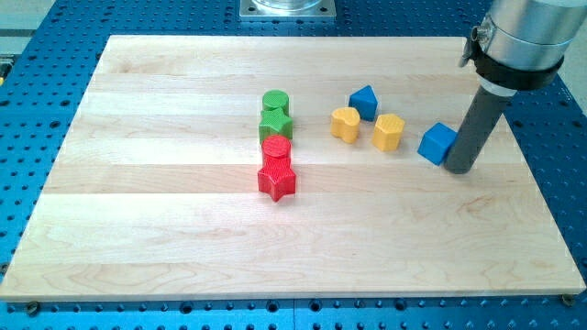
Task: Push the blue cube diagonal to the yellow heart
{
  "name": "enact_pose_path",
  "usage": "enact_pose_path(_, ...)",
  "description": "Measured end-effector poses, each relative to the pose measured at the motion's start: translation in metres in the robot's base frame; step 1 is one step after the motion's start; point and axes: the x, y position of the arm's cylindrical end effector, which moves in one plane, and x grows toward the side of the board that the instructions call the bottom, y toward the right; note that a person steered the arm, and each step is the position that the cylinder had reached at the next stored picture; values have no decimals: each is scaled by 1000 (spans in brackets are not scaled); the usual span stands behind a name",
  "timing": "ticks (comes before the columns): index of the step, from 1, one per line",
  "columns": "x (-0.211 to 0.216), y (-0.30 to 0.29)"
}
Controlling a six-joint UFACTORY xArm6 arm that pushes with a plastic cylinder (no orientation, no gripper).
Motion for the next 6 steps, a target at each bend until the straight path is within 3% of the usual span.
enact_pose_path(2, -25, 47)
enact_pose_path(3, -59, 17)
enact_pose_path(4, -66, -11)
enact_pose_path(6, -14, -5)
